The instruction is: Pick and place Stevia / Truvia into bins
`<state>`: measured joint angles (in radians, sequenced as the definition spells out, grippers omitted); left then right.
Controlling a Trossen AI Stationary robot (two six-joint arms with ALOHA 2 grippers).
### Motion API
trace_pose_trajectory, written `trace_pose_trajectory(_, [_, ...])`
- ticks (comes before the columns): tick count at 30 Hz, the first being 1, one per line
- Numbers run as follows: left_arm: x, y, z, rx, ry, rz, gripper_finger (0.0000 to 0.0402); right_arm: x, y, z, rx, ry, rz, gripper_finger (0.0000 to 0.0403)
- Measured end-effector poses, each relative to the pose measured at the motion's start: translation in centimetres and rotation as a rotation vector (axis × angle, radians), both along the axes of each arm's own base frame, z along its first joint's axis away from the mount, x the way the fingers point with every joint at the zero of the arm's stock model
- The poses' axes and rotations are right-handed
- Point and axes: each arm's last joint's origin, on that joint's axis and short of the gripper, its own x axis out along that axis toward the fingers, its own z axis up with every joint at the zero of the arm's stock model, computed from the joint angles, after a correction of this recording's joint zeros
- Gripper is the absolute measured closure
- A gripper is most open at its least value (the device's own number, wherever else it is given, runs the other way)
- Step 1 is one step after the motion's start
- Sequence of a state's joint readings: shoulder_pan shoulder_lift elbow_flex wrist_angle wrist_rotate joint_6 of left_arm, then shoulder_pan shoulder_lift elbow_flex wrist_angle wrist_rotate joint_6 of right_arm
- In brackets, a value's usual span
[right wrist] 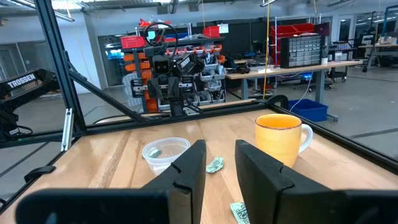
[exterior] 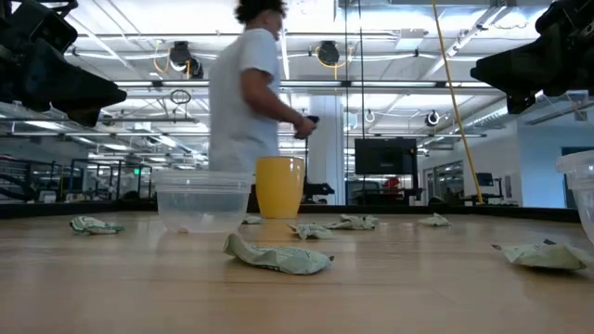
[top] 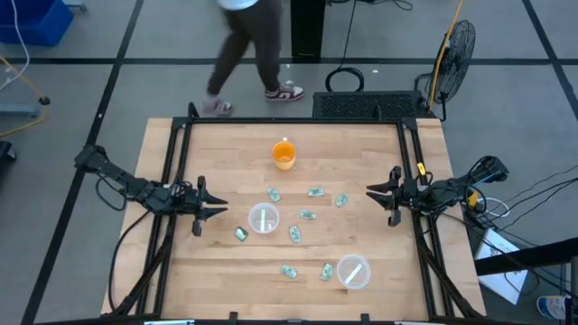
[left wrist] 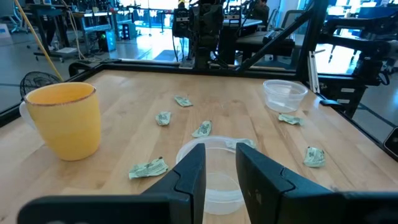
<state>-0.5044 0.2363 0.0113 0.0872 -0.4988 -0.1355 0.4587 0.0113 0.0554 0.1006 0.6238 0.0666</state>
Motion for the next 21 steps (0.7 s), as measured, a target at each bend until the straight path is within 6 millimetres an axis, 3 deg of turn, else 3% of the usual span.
trace_pose_trajectory(14, [0.0,0.0,2.6,-0.132,-0.243,0.005,0.0309,0.0,0.0,0.0,0.0,0.0,0.0,0.0321])
trace_pose_trajectory(21, [0.0,0.0,2.8,-0.155,-0.261,0.012,0.0309,0.0,0.0,0.0,0.0,0.0,0.0,0.0321])
